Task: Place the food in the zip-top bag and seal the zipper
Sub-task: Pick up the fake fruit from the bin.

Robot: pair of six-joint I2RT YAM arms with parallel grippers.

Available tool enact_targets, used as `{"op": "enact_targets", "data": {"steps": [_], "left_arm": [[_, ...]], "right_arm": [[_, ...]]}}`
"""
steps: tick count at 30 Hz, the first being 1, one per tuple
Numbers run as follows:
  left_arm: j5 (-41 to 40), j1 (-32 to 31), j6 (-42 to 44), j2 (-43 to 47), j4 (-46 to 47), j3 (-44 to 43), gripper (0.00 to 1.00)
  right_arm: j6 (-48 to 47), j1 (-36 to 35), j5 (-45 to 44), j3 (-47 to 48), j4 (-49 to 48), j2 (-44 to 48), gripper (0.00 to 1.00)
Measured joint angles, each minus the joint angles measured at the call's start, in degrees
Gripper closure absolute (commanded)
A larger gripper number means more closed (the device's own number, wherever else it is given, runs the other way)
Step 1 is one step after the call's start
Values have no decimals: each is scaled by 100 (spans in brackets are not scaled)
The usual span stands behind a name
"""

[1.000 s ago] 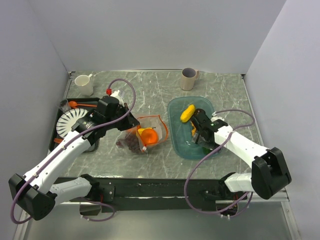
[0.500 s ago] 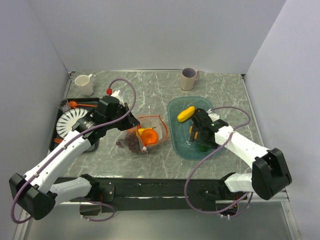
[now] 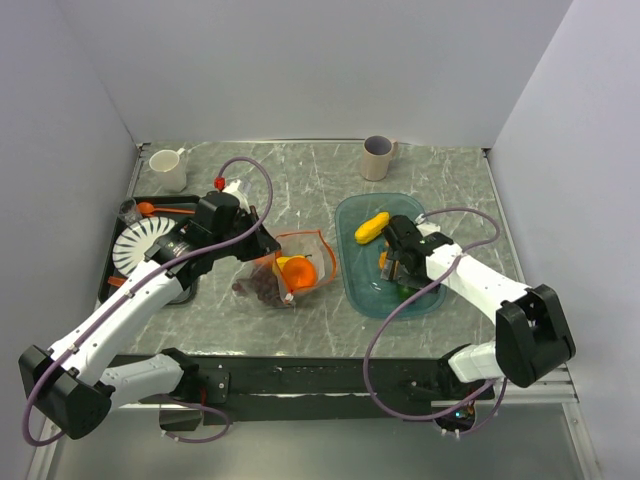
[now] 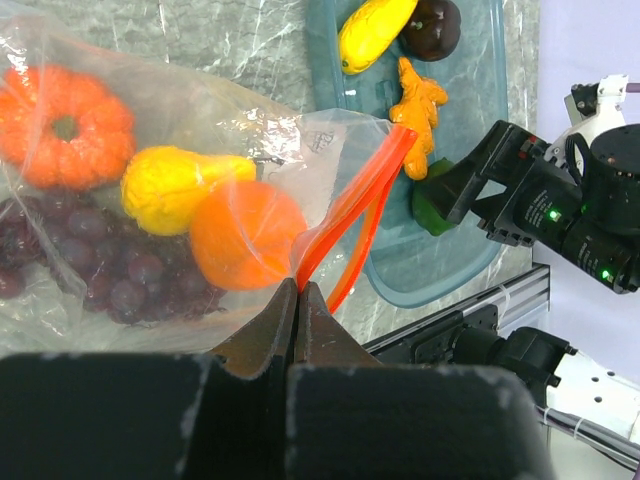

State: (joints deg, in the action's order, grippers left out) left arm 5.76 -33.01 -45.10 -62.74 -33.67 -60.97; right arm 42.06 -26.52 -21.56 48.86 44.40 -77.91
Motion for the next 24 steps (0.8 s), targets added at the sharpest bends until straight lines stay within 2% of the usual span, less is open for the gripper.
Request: {"op": "enact_targets", "data": {"steps": [13, 16, 20, 24], "left_arm": [[0, 0, -4, 0, 0, 0, 99], [-2, 0, -4, 0, -2, 0, 99], [-2, 0, -9, 0, 0, 0, 99], [0, 0, -15, 0, 0, 0, 99]], "right_arm": [[-273, 205, 417, -98, -407, -35, 19], [-302, 210, 540, -225, -522, -33, 24], [-308, 221, 710, -393, -608, -20, 38], [-326, 234, 844, -433, -664, 59, 44]]}}
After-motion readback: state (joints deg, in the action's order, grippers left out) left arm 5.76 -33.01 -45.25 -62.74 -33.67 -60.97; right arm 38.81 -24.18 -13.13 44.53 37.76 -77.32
